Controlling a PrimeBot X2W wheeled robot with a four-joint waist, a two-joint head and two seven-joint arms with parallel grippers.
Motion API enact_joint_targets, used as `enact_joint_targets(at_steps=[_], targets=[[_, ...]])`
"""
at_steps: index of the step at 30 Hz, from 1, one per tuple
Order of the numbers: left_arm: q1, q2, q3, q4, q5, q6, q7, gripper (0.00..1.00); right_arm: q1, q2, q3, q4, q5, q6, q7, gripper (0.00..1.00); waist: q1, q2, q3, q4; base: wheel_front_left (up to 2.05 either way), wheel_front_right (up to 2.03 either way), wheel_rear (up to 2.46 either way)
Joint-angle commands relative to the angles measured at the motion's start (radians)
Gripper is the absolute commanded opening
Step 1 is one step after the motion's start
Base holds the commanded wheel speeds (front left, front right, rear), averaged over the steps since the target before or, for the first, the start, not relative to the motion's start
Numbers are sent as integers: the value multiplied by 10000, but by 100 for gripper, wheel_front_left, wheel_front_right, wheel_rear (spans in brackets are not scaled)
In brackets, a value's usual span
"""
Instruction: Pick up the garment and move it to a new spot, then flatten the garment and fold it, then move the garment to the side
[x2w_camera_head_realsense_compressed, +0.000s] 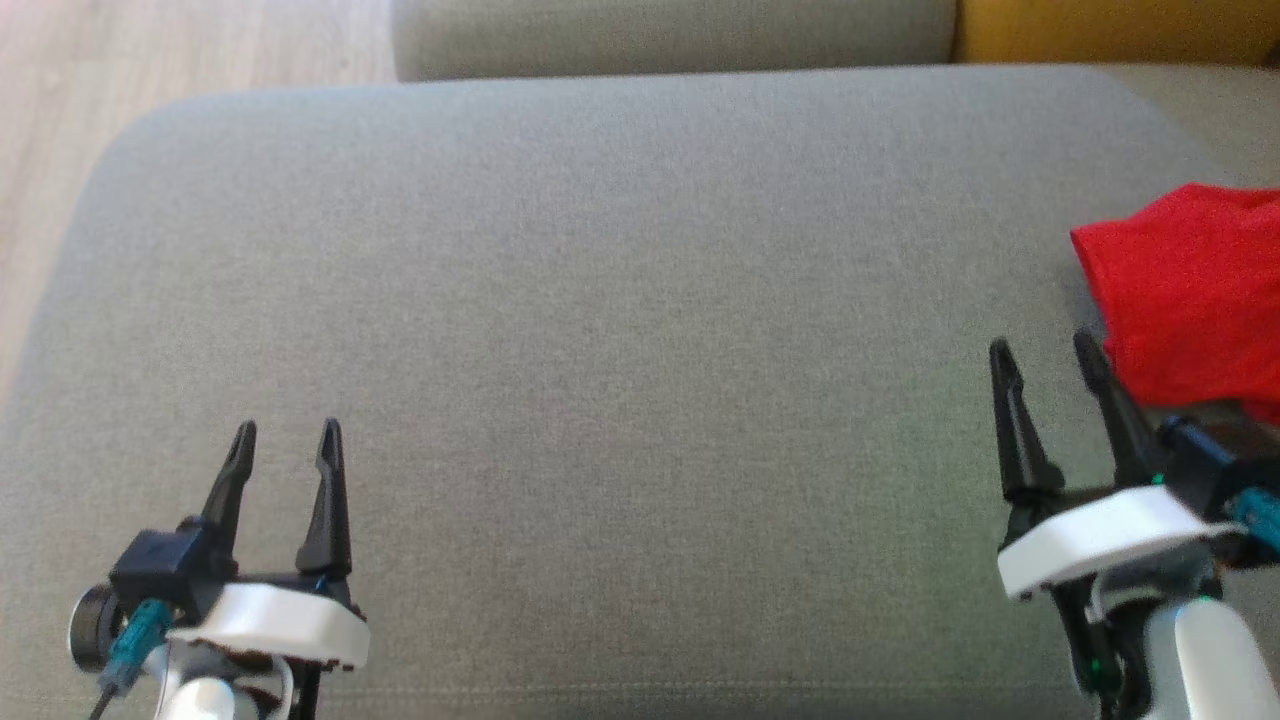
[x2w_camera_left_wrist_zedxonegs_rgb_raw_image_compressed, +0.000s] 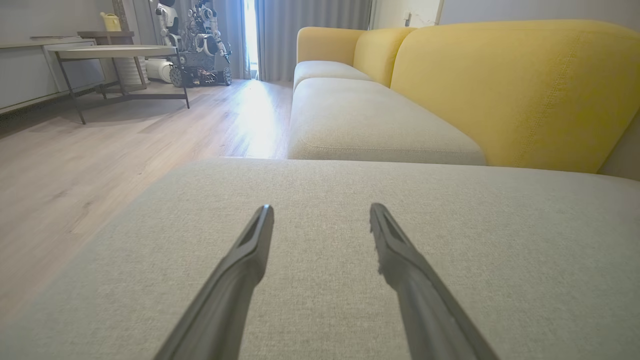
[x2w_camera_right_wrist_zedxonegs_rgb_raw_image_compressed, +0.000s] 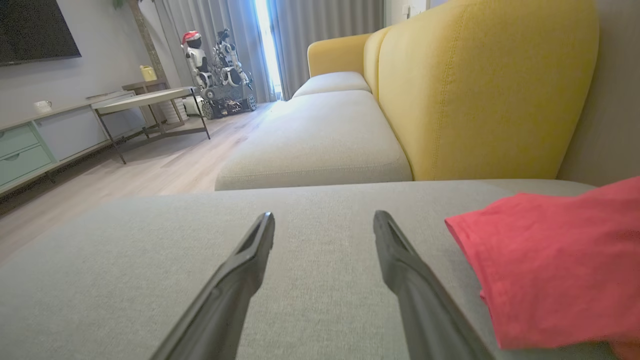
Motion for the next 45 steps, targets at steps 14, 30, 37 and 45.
enact_joint_targets(at_steps=[14,30,37,45], targets=[[580,328,126,-511,-107,86,358,100,942,-31,169,-318,-164,-9,-95,100,1,-1,-1098,-107,0,0,0],[766,472,-34,-569,-99,192,483,100,1136,-30,135,-462,-172,-9,-121,100,1,-1,-1211,-100,0,0,0],[743,482,-101,-571,-124,234,478,100,1131,-30,115,-436,-122,-9,-138,100,1,-1,-1179,-121,0,0,0],[710,517,-182,-560,-130,281,491,100,1111,-30,156,-421,-100,-9,-147,100,1,-1,-1160,-107,0,0,0]])
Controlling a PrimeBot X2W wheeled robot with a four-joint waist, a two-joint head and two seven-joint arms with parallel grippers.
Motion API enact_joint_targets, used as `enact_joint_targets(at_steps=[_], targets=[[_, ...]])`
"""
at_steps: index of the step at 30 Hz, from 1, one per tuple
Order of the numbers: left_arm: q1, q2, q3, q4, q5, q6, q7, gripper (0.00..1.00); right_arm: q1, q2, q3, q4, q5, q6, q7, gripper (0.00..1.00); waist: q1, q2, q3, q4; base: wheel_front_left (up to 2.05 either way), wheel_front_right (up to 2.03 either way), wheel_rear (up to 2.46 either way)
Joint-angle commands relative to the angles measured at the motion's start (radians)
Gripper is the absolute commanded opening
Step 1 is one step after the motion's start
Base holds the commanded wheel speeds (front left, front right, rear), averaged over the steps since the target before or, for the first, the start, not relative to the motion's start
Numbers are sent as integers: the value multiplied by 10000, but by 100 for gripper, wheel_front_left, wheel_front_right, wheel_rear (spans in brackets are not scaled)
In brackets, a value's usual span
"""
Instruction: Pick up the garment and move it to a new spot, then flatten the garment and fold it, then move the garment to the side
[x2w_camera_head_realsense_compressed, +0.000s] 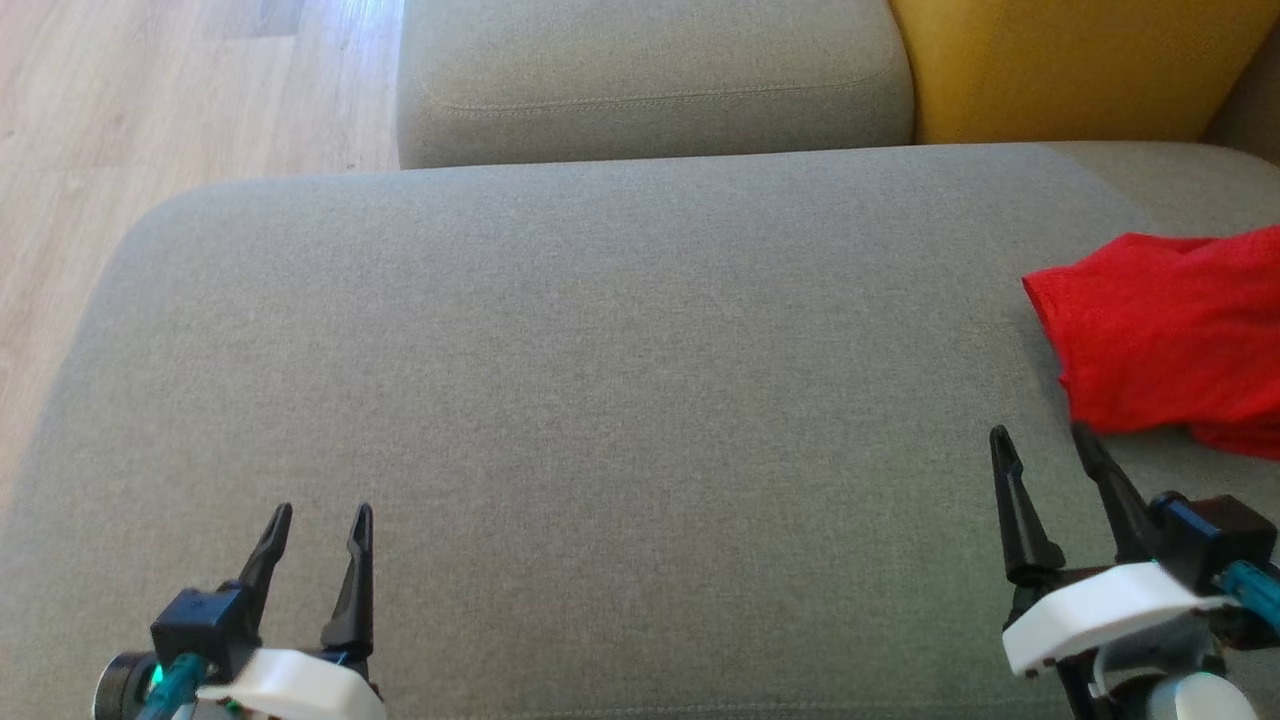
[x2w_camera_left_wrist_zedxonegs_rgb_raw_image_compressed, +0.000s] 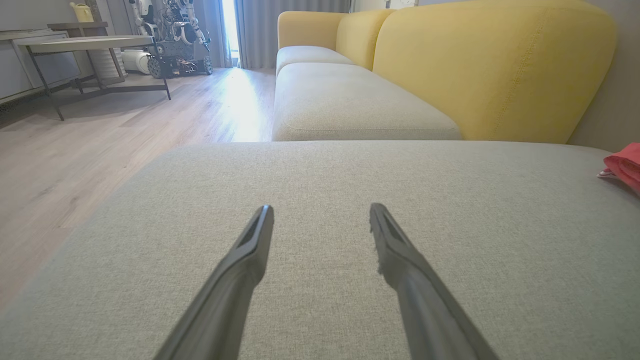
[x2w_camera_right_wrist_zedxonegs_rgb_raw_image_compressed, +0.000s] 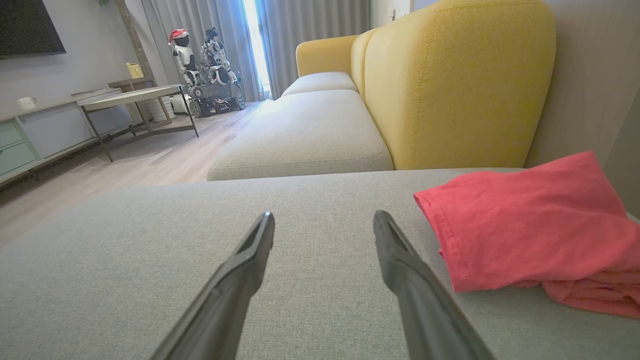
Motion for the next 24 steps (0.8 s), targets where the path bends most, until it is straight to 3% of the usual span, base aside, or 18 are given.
enact_joint_targets(at_steps=[1,20,21,24], targets=[[-469,178,355,-377,-49,95,-42,100,-274,-43,237,-370,66,-9,-142,100,1,-1,-1,4,0,0,0],[-488,284,218,-408,-103,188,-72,100,-250,-43,302,-366,107,-9,-115,100,1,-1,30,14,0,0,0],[-1,100,-87,-32,-80,156,-1,0,0,0,47,12,36,0,-81,0,1,-1,30,12,0,0,0],[96,-54,-112,454,-101,152,11,0,65,2,64,545,54,0,-78,0,1,-1,31,11,0,0,0]])
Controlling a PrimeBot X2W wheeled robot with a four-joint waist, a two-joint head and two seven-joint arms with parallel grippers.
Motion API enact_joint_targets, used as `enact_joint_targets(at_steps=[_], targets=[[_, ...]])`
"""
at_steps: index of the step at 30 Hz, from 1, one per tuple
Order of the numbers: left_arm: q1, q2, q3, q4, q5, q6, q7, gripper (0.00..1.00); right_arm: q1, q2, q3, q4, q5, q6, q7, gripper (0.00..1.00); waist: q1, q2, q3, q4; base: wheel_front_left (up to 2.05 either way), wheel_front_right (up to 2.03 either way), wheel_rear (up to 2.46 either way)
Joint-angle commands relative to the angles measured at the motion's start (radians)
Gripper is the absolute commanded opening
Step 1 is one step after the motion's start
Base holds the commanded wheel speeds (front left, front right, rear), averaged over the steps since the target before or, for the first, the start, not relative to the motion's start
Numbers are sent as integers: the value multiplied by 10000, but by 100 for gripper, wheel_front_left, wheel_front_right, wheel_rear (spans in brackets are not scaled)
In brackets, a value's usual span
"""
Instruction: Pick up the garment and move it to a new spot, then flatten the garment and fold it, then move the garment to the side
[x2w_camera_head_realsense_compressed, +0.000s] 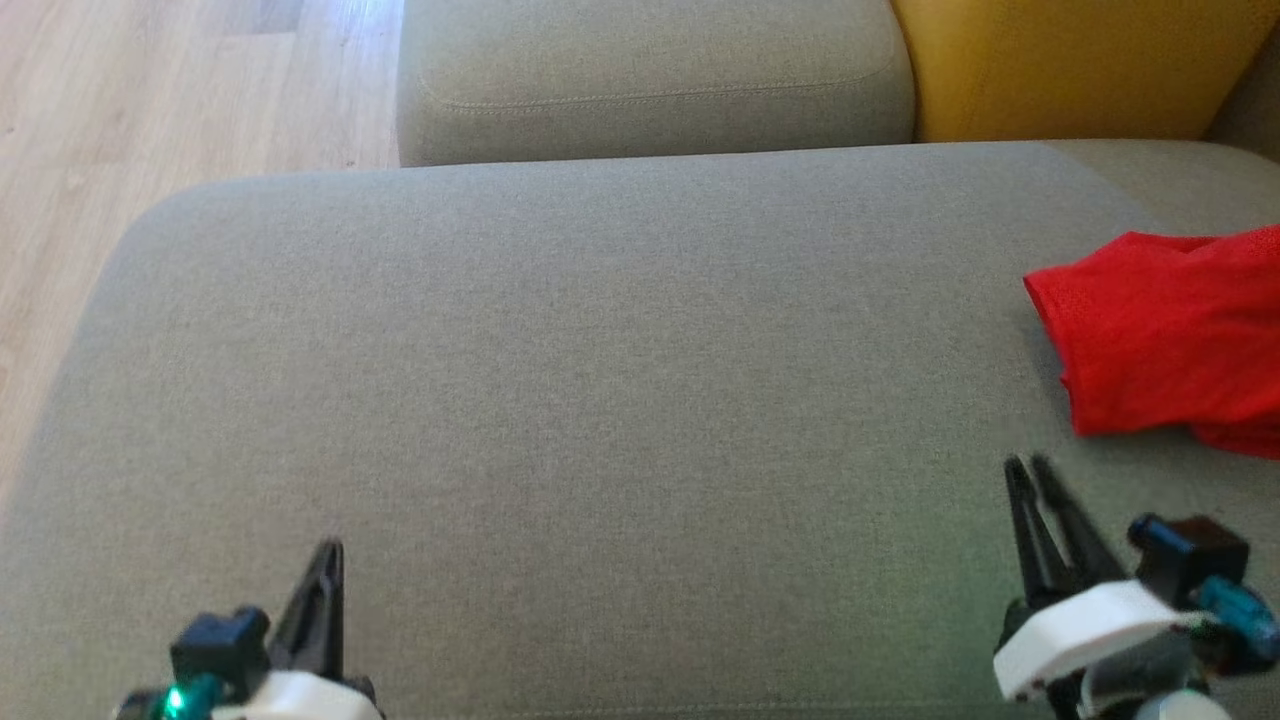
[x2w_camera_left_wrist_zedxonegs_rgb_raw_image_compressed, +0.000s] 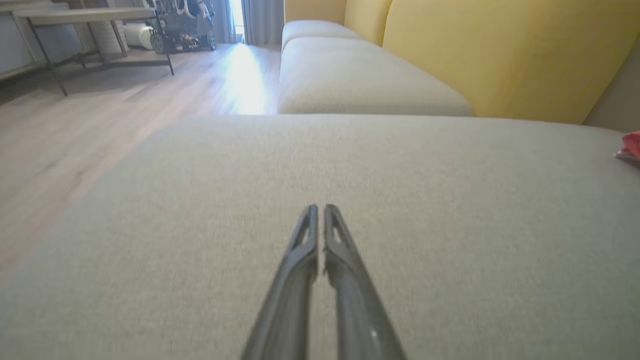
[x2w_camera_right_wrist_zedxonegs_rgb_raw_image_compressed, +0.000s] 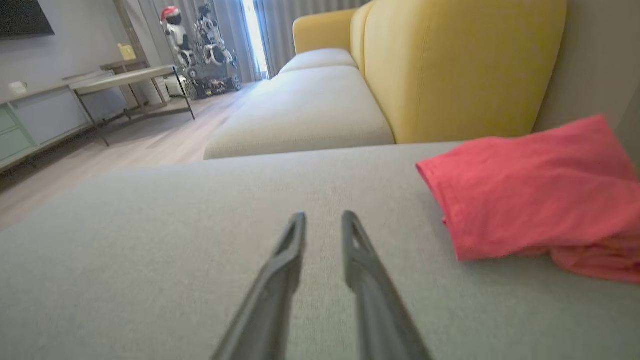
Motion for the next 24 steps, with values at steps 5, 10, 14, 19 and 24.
enact_joint_targets(at_steps=[5,10,14,19,24], targets=[[-63,-82,102,118,-578,-81,111,0,-46,-31,10,168,642,0,-32,0,0,0,11,-10,0,0,0],[-150,-119,189,165,-1024,-145,203,0,-131,-63,7,264,1141,-1,-45,0,0,0,19,-18,0,0,0],[-238,-158,276,213,-1466,-210,293,0,-211,-89,3,355,1634,-1,-58,0,0,0,27,-26,0,0,0],[-347,-209,386,271,-2017,-292,407,0,-306,-117,-5,463,2244,-1,-74,0,0,0,37,-36,0,0,0],[-454,-260,497,326,-2567,-373,522,0,-398,-142,-18,568,2850,-2,-86,0,0,0,47,-46,0,0,0]])
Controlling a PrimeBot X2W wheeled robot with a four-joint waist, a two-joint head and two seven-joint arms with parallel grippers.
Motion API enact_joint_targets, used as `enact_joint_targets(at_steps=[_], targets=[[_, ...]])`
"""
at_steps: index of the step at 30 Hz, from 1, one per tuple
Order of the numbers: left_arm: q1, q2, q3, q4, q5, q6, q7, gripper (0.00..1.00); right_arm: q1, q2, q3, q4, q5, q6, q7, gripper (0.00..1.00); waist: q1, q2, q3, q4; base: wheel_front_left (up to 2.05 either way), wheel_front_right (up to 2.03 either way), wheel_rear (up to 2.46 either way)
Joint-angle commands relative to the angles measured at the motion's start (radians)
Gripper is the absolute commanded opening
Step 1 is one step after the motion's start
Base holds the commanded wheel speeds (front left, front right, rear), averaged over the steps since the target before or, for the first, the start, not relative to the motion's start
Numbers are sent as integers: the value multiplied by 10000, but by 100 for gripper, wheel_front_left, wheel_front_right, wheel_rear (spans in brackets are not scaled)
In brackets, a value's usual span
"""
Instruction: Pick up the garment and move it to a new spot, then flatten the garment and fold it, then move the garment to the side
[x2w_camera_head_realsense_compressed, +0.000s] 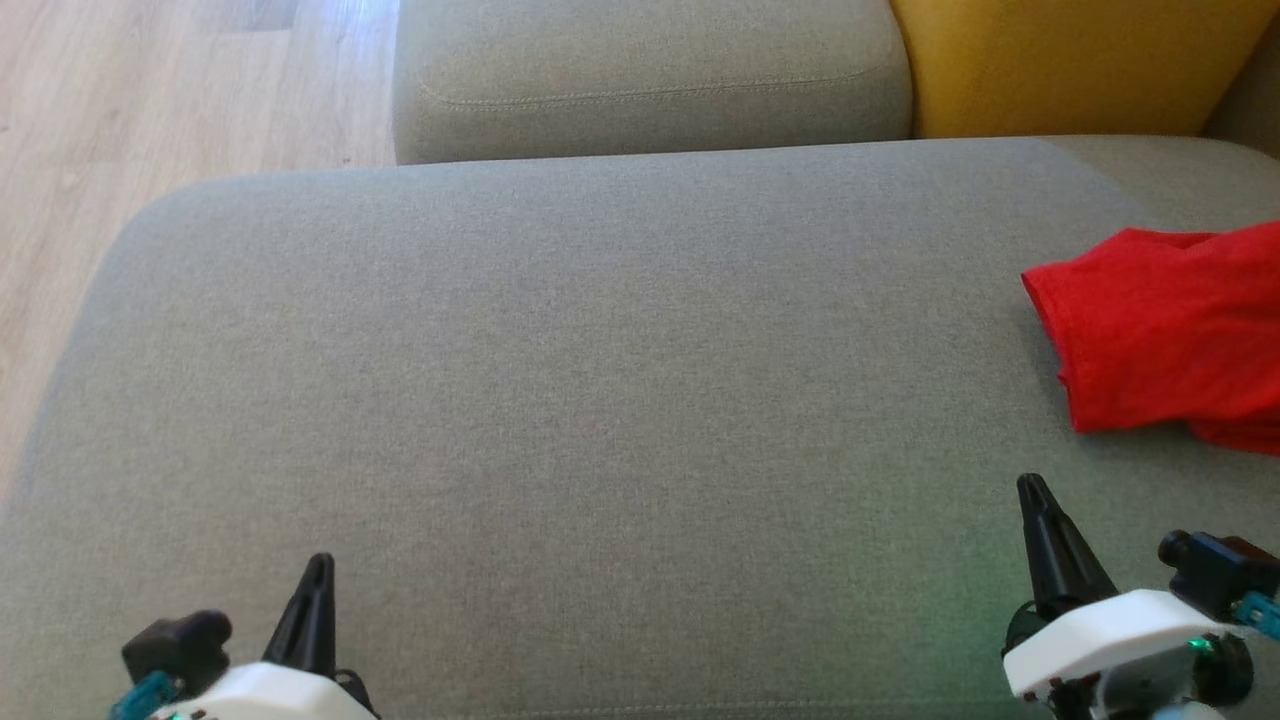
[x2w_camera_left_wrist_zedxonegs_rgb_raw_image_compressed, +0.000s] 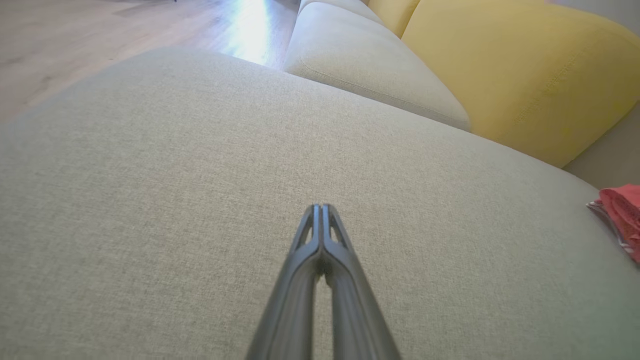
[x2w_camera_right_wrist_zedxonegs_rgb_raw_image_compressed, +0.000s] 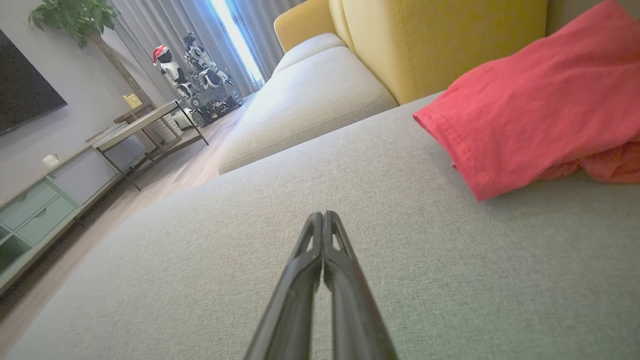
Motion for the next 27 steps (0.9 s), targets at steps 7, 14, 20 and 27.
enact_joint_targets(at_steps=[7,14,20,27], targets=[[-652,-22,408,-202,-951,-169,179,0,-619,-169,-36,-108,1067,-2,-93,0,0,0,15,-15,0,0,0],[-793,-99,568,-144,-1712,-282,342,0,-745,-194,-66,36,1901,-3,-100,0,0,0,29,-29,0,0,0],[-917,-166,707,-92,-2367,-378,484,0,-854,-212,-97,160,2615,-3,-102,0,0,0,42,-41,0,0,0],[-1041,-234,848,-38,-3020,-475,628,0,-964,-228,-131,285,3326,-4,-101,0,0,0,54,-53,0,0,0]])
